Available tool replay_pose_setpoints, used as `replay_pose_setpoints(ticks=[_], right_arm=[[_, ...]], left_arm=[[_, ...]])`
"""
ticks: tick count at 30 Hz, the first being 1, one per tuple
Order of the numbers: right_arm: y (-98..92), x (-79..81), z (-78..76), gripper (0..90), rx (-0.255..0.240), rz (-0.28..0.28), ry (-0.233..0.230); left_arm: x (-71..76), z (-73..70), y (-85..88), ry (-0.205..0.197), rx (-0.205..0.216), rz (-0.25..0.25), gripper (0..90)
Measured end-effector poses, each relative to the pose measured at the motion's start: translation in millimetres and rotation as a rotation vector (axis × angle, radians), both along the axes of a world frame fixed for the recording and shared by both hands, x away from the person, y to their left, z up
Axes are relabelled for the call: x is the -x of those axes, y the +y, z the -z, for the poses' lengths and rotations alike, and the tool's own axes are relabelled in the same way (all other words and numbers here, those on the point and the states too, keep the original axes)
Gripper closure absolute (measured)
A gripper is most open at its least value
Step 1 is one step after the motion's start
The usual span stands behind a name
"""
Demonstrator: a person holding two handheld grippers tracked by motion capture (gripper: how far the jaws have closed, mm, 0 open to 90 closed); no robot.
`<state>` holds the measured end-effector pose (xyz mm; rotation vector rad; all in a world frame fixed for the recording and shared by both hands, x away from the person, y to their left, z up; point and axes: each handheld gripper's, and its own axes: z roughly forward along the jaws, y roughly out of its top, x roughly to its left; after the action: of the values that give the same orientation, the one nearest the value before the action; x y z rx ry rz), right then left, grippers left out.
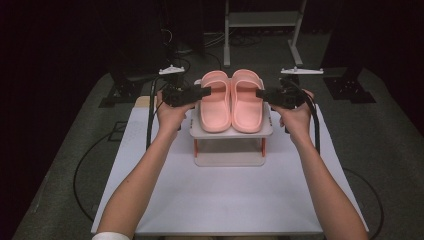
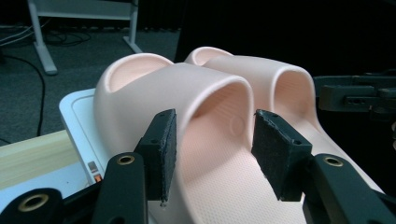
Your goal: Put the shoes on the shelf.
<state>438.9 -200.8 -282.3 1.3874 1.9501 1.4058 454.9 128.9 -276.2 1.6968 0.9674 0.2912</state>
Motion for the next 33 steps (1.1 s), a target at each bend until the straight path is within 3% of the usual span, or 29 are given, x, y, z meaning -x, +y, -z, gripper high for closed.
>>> replay_pose_setpoints(ticks=[5, 33], right_arm=[[-2.2, 5.7, -1.0, 50.0, -0.010, -0.018, -0.008], [-7.4, 28.8, 5.8, 44.9, -0.025, -0.093, -0.018]], left_arm=[[6.2, 1.2, 3.0, -0.004, 0.022, 0.007, 49.8], [35.7, 8.8, 17.5, -0.024, 0.053, 0.047, 47.8]])
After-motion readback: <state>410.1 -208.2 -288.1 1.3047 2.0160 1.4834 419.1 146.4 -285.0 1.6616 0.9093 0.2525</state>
